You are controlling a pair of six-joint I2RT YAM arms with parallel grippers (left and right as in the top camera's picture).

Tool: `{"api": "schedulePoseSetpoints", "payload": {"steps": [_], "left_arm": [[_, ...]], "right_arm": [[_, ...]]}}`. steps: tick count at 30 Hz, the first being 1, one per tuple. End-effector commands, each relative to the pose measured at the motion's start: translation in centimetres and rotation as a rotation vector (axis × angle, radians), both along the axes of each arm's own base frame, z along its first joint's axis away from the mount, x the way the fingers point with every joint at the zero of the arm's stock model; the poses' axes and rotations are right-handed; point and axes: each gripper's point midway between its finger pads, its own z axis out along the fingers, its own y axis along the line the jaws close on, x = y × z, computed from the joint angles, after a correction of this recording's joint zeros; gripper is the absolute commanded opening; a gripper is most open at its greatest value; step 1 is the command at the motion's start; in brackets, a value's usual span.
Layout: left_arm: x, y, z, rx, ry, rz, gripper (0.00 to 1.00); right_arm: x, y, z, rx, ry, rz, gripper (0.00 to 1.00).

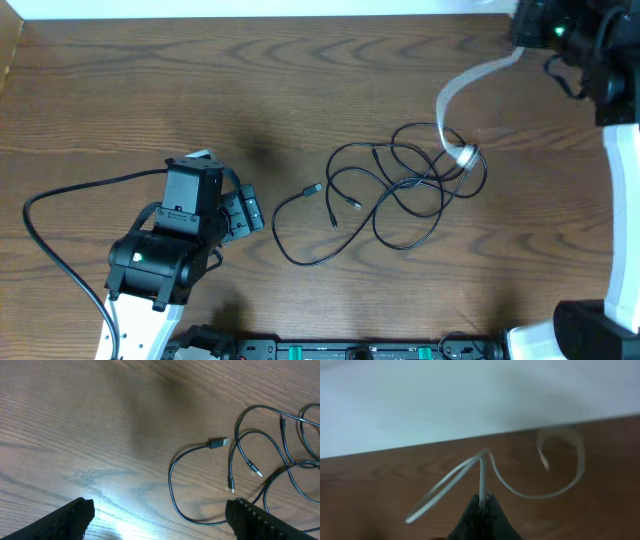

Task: Untangle cables
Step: 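Pull the white cable out to the upper right and off the table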

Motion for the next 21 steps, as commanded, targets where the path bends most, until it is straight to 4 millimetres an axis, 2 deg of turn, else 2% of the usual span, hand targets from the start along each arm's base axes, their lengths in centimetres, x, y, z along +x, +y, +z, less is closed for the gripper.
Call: {"api": "schedulePoseSetpoints", "payload": {"steps": [1, 6, 11, 12, 17, 21], "left_arm": [[0.0, 0.1, 0.1, 0.011, -0.002, -0.012, 0.89], [0.1, 0.1, 0.1, 0.011, -0.003, -0.012, 0.89], [0.0, 0.1, 0.1, 0.014, -0.003, -0.019, 0.89], [0.0, 0.1, 0.1, 0.015, -0.003, -0.019, 0.89], [0.0, 0.1, 0.1, 0.014, -0.003, -0.019, 0.89], [0.0, 0.1, 0.1, 0.014, -0.002, -0.018, 0.89]], "right_arm": [[0.3, -5.2, -1.5, -0.089, 0.046, -0.128, 0.01], [-0.1, -12.5, -2.8, -0.164, 0.099, -0.342, 0.01], [-1.7, -21.3, -4.7, -0.240, 0.175, -0.601, 0.01], [-1.8, -22.2, -5.1, -0.244, 0.186, -0.623, 0.01], [-3.3, -29.1, -9.1, -0.232, 0.300, -0.761, 0.01], [-4.5, -33.7, -12.2, -0.215, 0.370, -0.843, 0.01]]}}
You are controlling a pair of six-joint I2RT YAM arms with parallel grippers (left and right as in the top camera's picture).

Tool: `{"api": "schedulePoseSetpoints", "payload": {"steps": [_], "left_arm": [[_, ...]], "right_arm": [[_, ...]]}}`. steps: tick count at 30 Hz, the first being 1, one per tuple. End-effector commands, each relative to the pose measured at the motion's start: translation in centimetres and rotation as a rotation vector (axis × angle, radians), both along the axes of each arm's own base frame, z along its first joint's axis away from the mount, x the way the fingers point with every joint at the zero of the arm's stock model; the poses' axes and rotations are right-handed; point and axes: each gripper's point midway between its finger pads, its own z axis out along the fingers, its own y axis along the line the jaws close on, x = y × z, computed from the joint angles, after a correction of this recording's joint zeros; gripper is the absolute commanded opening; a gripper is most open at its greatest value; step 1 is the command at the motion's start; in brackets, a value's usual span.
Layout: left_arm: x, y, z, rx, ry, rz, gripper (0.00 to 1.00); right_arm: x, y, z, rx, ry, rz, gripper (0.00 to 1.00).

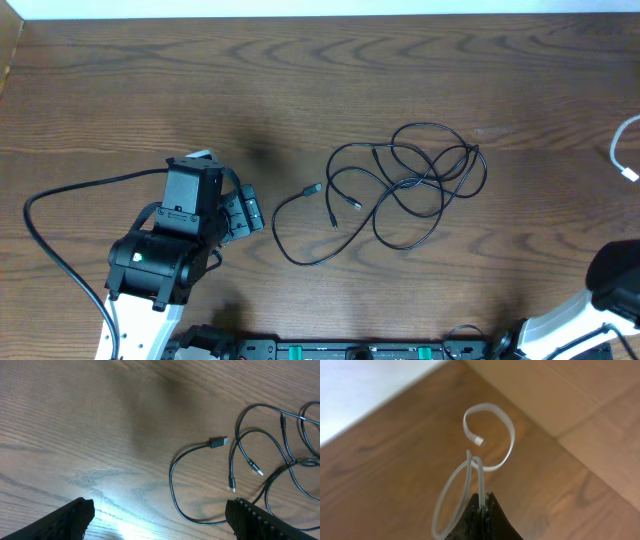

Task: Untangle cables
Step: 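Pull the white cable out to the upper right and off the table, then reach the right gripper down and grasp the black cable bundle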

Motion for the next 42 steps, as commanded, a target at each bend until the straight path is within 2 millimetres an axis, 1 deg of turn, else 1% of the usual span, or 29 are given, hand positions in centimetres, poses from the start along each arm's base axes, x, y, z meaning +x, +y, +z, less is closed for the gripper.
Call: {"api": "schedulePoseSetpoints", "payload": {"steps": [1, 3, 5, 6, 9, 11, 12, 14, 15, 17, 19, 23, 24, 26, 28, 29, 30, 31, 32, 34, 36, 37, 38, 39, 41, 42], "left_arm": [[0.0, 0.1, 0.0, 0.007, 0.001, -0.005, 0.89], [-0.2, 0.1, -0.1, 0.012, 0.011, -0.010, 0.89], [-0.6, 0.2, -0.3, 0.027, 0.027, -0.028, 0.89], [-0.9, 0.3, -0.5, 0.035, 0.040, -0.037, 0.89], [-1.2, 0.4, -0.7, 0.046, 0.057, -0.048, 0.89], [-1.2, 0.4, -0.6, 0.045, 0.055, -0.048, 0.89], [-1.1, 0.4, -0.6, 0.044, 0.050, -0.048, 0.89], [-1.0, 0.3, -0.5, 0.043, 0.045, -0.047, 0.89], [-1.0, 0.3, -0.5, 0.042, 0.043, -0.047, 0.89], [-1.0, 0.3, -0.5, 0.042, 0.043, -0.047, 0.89], [-1.0, 0.3, -0.5, 0.042, 0.043, -0.047, 0.89], [-1.0, 0.2, -0.5, 0.036, 0.045, -0.051, 0.89], [-1.0, 0.2, -0.5, 0.036, 0.045, -0.051, 0.89], [-1.0, 0.2, -0.5, 0.036, 0.044, -0.051, 0.89], [-1.0, 0.2, -0.5, 0.037, 0.044, -0.051, 0.89], [-1.0, 0.2, -0.5, 0.037, 0.044, -0.052, 0.89], [-1.0, 0.2, -0.5, 0.038, 0.044, -0.054, 0.89], [-1.0, 0.2, -0.5, 0.038, 0.044, -0.054, 0.90], [-1.0, 0.2, -0.5, 0.038, 0.044, -0.053, 0.90], [-1.0, 0.2, -0.5, 0.038, 0.044, -0.053, 0.89], [-0.9, 0.2, -0.5, 0.038, 0.043, -0.053, 0.89], [-1.0, 0.2, -0.5, 0.038, 0.043, -0.053, 0.90], [-1.0, 0.2, -0.5, 0.038, 0.044, -0.053, 0.90], [-1.0, 0.2, -0.5, 0.038, 0.044, -0.053, 0.90], [-1.0, 0.2, -0.5, 0.038, 0.044, -0.053, 0.90], [-1.0, 0.2, -0.5, 0.038, 0.044, -0.053, 0.90]], "right_arm": [[-1.9, -5.2, -3.5, -0.003, 0.088, -0.089, 0.01], [-2.8, -7.5, -5.0, 0.005, 0.118, -0.123, 0.01], [-4.2, -9.8, -6.5, 0.025, 0.136, -0.174, 0.01], [-5.5, -11.5, -7.6, 0.042, 0.146, -0.221, 0.01], [-8.2, -14.4, -9.7, 0.103, 0.135, -0.322, 0.01], [-9.2, -15.4, -10.9, 0.155, 0.119, -0.331, 0.01], [-9.8, -16.0, -12.0, 0.205, 0.099, -0.331, 0.01], [-10.2, -16.5, -12.7, 0.258, 0.061, -0.344, 0.01], [-10.2, -16.6, -13.1, 0.298, 0.026, -0.350, 0.08], [-9.5, -16.1, -13.1, 0.365, -0.035, -0.302, 0.99], [-9.0, -15.6, -13.2, 0.391, -0.050, -0.279, 0.99], [-8.1, -13.5, -13.8, 0.441, -0.021, -0.256, 0.99], [-7.6, -12.4, -14.0, 0.473, -0.015, -0.263, 0.99], [-6.0, -10.0, -14.3, 0.530, -0.011, -0.212, 0.99], [-3.1, -5.9, -14.4, 0.595, 0.003, -0.106, 0.99], [-2.5, -5.0, -14.4, 0.602, 0.009, -0.075, 0.99], [-1.0, -2.8, -14.4, 0.608, 0.032, 0.011, 0.99], [-0.4, -1.9, -14.4, 0.606, 0.043, 0.040, 0.99], [0.6, -0.2, -14.5, 0.599, 0.065, 0.094, 0.99], [2.9, 4.0, -14.5, 0.572, 0.115, 0.238, 0.99], [4.5, 8.2, -14.7, 0.545, 0.170, 0.378, 0.99], [4.8, 9.5, -14.7, 0.539, 0.188, 0.420, 0.99], [5.6, 13.5, -14.9, 0.529, 0.241, 0.528, 0.99], [5.7, 16.1, -15.1, 0.532, 0.275, 0.582, 0.99], [5.6, 20.2, -15.6, 0.543, 0.334, 0.652, 0.99], [5.1, 23.1, -15.9, 0.546, 0.386, 0.702, 0.99]]}}
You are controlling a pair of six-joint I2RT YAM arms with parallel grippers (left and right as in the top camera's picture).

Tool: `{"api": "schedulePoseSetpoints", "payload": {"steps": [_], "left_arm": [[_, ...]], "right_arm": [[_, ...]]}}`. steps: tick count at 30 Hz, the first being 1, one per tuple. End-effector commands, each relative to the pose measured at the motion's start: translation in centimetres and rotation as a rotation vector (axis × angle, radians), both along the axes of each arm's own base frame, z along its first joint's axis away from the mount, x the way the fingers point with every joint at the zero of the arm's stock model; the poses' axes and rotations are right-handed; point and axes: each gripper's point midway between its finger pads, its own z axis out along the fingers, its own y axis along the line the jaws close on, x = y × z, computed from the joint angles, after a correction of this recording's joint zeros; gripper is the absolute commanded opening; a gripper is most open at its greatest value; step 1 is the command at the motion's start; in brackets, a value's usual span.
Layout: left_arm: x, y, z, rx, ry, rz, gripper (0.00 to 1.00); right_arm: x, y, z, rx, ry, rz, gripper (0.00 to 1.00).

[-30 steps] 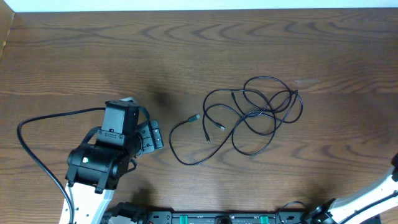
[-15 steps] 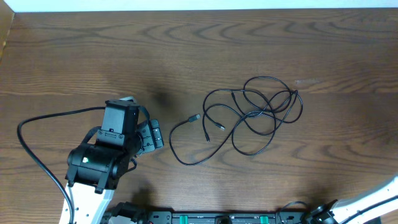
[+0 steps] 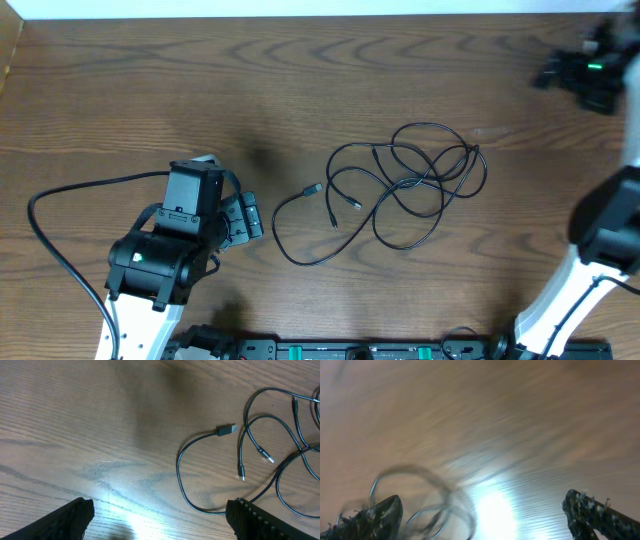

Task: Untangle cables
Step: 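Reach the right gripper down and grasp the black cable bundle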

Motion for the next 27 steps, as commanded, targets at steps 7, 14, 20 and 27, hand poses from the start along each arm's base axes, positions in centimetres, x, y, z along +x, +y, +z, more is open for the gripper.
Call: {"api": "schedulePoseSetpoints", "payload": {"steps": [7, 14, 20, 27], "left_arm": [[0.0, 0.0, 0.0, 0.007, 0.002, -0.014, 0.90], [0.0, 0.0, 0.0, 0.007, 0.002, -0.014, 0.90], [0.1, 0.0, -0.3, 0.012, 0.019, -0.014, 0.90], [0.3, -0.1, -1.0, 0.025, 0.050, -0.024, 0.90]], "right_arm": [[-5.0, 10.3, -1.9, -0.258, 0.294, -0.068, 0.99], [-7.1, 12.1, -2.0, -0.244, 0.367, -0.320, 0.99], [-8.7, 15.0, -3.7, -0.306, 0.391, -0.390, 0.99], [-10.5, 18.3, -8.5, -0.330, 0.399, -0.420, 0.98]]}}
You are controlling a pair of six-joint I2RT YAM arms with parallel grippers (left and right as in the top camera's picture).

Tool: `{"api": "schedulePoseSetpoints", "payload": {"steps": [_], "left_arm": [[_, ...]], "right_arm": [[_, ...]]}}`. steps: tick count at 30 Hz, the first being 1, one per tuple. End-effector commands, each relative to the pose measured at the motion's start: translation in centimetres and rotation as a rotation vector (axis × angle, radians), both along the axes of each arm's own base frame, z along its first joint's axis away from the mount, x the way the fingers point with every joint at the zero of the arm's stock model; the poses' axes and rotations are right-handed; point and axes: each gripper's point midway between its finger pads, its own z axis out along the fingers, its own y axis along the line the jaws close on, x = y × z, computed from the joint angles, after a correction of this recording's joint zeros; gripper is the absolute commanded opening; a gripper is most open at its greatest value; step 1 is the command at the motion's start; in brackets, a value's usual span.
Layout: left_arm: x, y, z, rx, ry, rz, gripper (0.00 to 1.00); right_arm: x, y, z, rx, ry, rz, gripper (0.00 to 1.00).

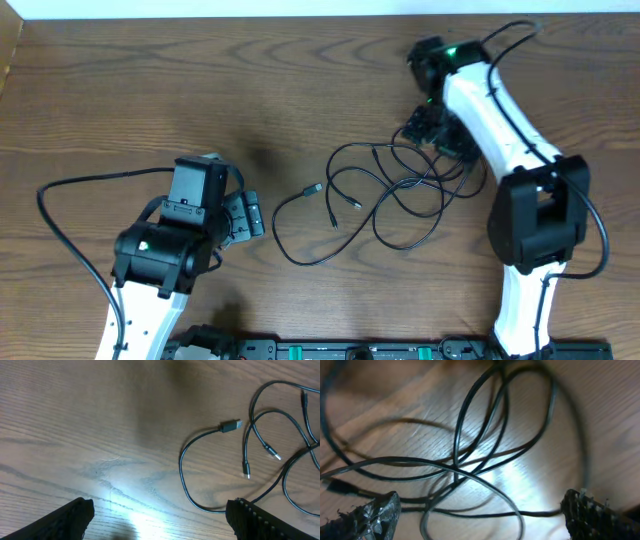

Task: Untangle cables
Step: 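Reach the right gripper down and grasp the black cable bundle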

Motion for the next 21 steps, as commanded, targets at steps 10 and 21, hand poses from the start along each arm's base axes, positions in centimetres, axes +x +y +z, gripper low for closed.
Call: {"api": "schedulePoseSetpoints", "payload": {"steps": [10, 21], "left_arm": [[0.2, 0.0, -0.4, 0.014, 0.018, -0.020, 0.90], [0.2, 0.0, -0.4, 0.014, 0.018, -0.020, 0.90]], "right_arm": [[-2.8, -0.1, -6.4, -0.053, 0.040, -0.029, 0.92], [-0.1, 1.7, -6.1, 0.071, -0.005, 0.252, 0.01]]}}
